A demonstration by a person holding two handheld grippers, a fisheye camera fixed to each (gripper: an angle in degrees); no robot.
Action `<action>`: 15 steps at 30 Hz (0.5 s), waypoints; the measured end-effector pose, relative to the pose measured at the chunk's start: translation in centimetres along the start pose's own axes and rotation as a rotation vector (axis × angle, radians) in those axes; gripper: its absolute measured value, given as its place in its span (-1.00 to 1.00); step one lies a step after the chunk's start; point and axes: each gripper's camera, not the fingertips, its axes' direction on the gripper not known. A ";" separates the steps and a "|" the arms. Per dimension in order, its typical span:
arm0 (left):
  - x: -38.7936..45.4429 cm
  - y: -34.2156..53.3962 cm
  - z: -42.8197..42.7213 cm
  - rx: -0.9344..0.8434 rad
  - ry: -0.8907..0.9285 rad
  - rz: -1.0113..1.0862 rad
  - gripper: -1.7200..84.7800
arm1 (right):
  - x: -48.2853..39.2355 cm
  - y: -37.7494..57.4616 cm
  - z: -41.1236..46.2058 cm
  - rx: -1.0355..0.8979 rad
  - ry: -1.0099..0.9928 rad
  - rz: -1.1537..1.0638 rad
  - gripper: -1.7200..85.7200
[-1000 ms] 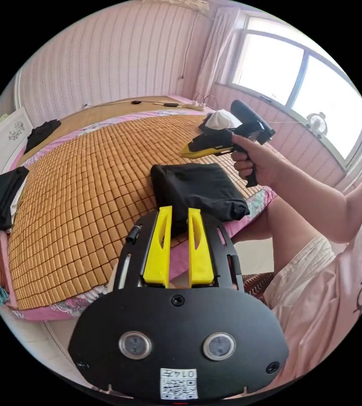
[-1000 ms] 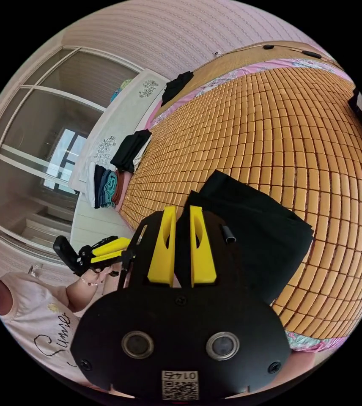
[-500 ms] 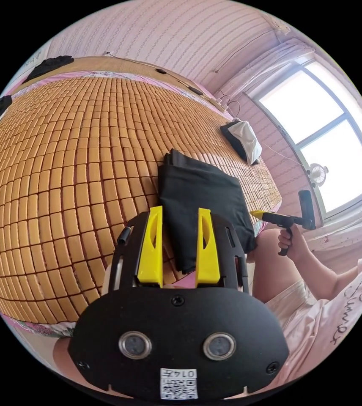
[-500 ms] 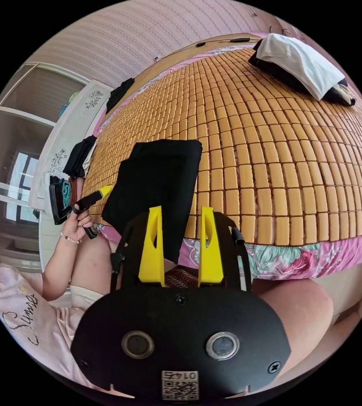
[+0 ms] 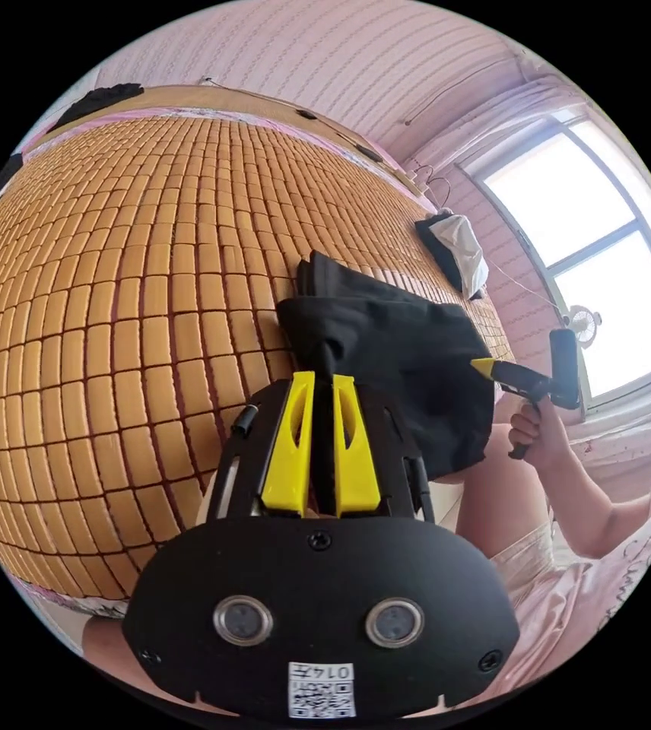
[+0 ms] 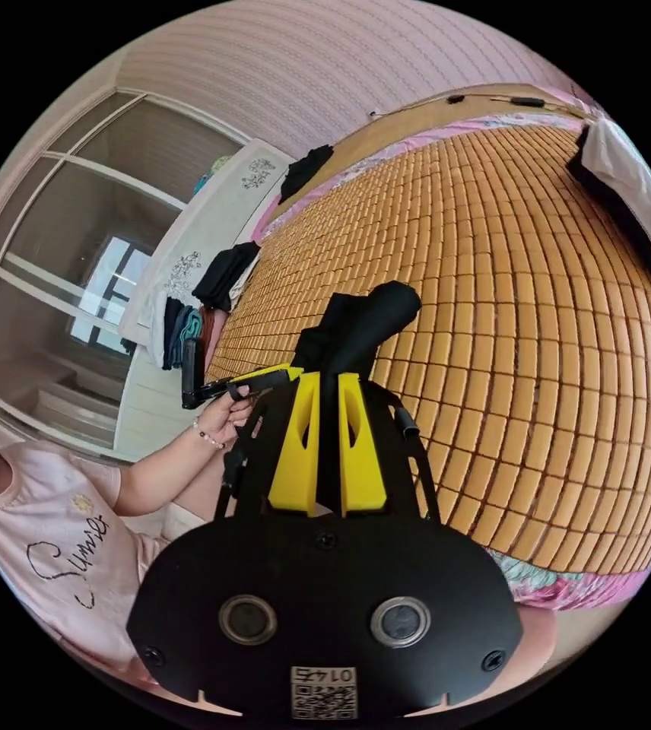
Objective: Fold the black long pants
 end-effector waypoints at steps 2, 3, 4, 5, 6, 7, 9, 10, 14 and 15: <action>-0.8 1.2 -1.0 0.055 0.011 -0.052 -0.86 | -5.4 -2.4 0.8 -0.033 -0.005 -0.160 -0.89; -1.4 2.2 -2.0 0.102 0.016 -0.091 -0.87 | -9.6 -4.0 1.9 -0.064 -0.005 -0.279 -0.90; -2.1 3.4 -3.4 0.169 0.036 -0.139 -0.87 | -11.8 -4.8 2.5 -0.079 -0.009 -0.344 -0.90; -2.5 4.0 -4.2 0.212 0.055 -0.167 -0.87 | -16.2 -6.2 3.9 -0.111 -0.029 -0.468 -0.90; -3.5 5.5 -5.9 0.305 0.092 -0.226 -0.87 | -20.7 -7.5 5.5 -0.141 -0.056 -0.586 -0.91; -4.5 7.1 -8.0 0.405 0.109 -0.282 -0.87 | -23.0 -8.1 6.3 -0.158 -0.072 -0.643 -0.91; -5.9 9.6 -11.4 0.559 0.113 -0.354 -0.87 | -31.6 -9.7 10.4 -0.242 -0.140 -0.847 -0.91; -6.6 11.2 -13.8 0.656 0.094 -0.382 -0.87 | -33.6 -9.9 11.5 -0.258 -0.159 -0.891 -0.91; -7.9 15.4 -20.8 0.906 -0.094 -0.447 -0.87 | -45.6 -11.3 17.7 -0.308 -0.247 -1.138 -0.91; -8.5 16.5 -22.9 0.987 -0.151 -0.475 -0.87 | -48.0 -12.3 19.2 -0.310 -0.267 -1.174 -0.91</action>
